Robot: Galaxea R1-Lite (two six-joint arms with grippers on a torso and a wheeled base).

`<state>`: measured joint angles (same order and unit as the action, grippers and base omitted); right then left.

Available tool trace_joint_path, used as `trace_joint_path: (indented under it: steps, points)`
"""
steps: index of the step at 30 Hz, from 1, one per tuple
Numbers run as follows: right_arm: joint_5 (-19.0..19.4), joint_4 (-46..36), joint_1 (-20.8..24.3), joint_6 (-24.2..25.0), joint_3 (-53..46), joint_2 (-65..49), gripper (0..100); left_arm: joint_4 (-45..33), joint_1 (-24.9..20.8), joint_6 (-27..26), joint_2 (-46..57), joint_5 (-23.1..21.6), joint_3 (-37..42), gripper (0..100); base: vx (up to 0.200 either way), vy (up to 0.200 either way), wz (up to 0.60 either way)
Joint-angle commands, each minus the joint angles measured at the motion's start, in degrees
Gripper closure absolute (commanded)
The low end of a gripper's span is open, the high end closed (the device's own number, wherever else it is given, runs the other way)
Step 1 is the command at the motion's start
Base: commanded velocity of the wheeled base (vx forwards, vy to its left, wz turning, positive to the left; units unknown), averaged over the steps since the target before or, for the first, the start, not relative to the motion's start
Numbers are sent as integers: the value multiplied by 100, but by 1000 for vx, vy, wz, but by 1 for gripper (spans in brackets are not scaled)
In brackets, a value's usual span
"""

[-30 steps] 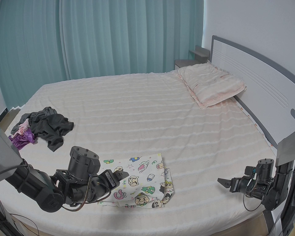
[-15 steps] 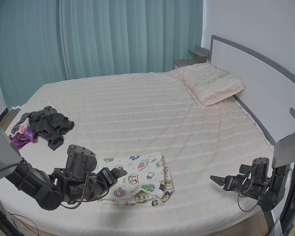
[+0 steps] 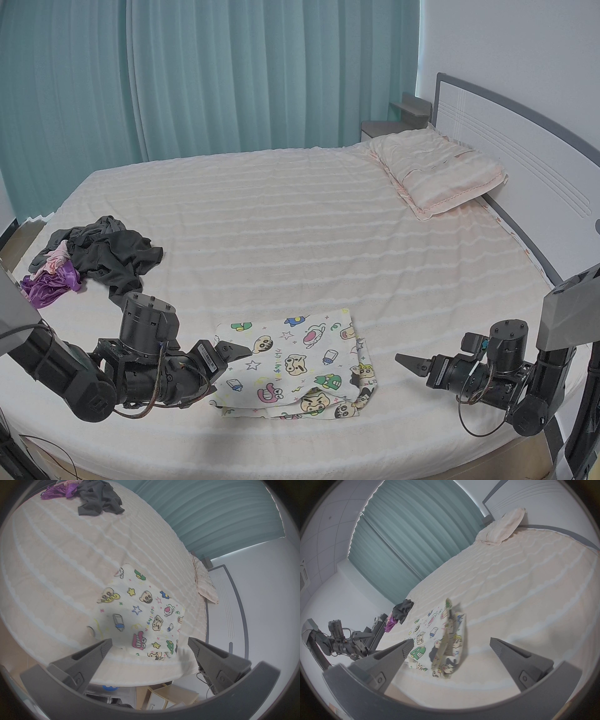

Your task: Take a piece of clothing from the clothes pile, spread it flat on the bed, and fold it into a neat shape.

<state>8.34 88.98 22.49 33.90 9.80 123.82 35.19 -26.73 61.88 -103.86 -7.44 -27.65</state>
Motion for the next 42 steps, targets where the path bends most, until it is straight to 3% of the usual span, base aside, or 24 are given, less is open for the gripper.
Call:
trace_joint_path:
  steps: [1, 6, 13, 23, 24, 42]
  points:
    - [-104, 49, 335, 20, 294, 512, 0, 207, -25, 0, -29, -65, 163, 0, 0, 200, 0]
    - [-280, 49, 519, 11, 444, 846, 0, 234, -25, 0, -55, -91, 172, 0, 0, 200, 0]
    - [-289, 49, 634, 11, 593, 1162, 0, 594, -51, -27, -2, -821, 497, 0, 0, 29, 0]
    - [-298, 49, 730, 11, 602, 1180, 0, 822, -42, -44, -108, -803, 585, 0, 0, 0, 0]
    - [-298, 49, 730, 11, 584, 1171, 100, 831, -42, -44, -117, -803, 585, 0, 0, 0, 0]
    - [-333, 58, 528, -6, -75, 766, 100, 831, -42, -62, -160, -786, 655, 0, 0, 0, 0]
